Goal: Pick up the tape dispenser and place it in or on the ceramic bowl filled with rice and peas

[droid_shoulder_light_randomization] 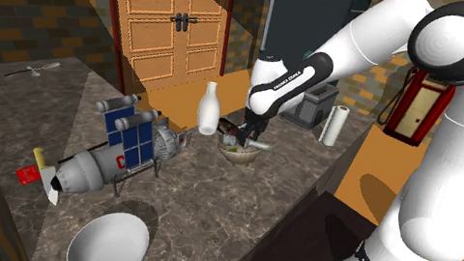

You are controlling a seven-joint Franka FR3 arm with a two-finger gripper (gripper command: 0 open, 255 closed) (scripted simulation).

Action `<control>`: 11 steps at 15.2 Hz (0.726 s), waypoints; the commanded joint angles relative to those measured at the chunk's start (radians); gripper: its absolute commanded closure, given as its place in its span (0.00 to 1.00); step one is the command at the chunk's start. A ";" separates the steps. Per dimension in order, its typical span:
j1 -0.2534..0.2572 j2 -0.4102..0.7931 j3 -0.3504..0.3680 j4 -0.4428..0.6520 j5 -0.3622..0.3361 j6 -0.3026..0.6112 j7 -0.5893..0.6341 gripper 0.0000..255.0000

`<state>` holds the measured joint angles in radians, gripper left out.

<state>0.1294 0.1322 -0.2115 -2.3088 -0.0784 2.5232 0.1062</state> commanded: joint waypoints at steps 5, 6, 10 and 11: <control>0.000 0.002 0.000 -0.004 0.000 -0.003 0.001 0.00; 0.000 0.002 0.000 -0.004 0.000 -0.003 0.001 0.00; 0.005 -0.051 -0.001 0.006 -0.012 -0.065 0.009 0.00; 0.007 -0.077 0.000 0.013 -0.017 -0.098 0.013 0.00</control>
<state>0.1346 0.0826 -0.2117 -2.3042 -0.0899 2.4618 0.1156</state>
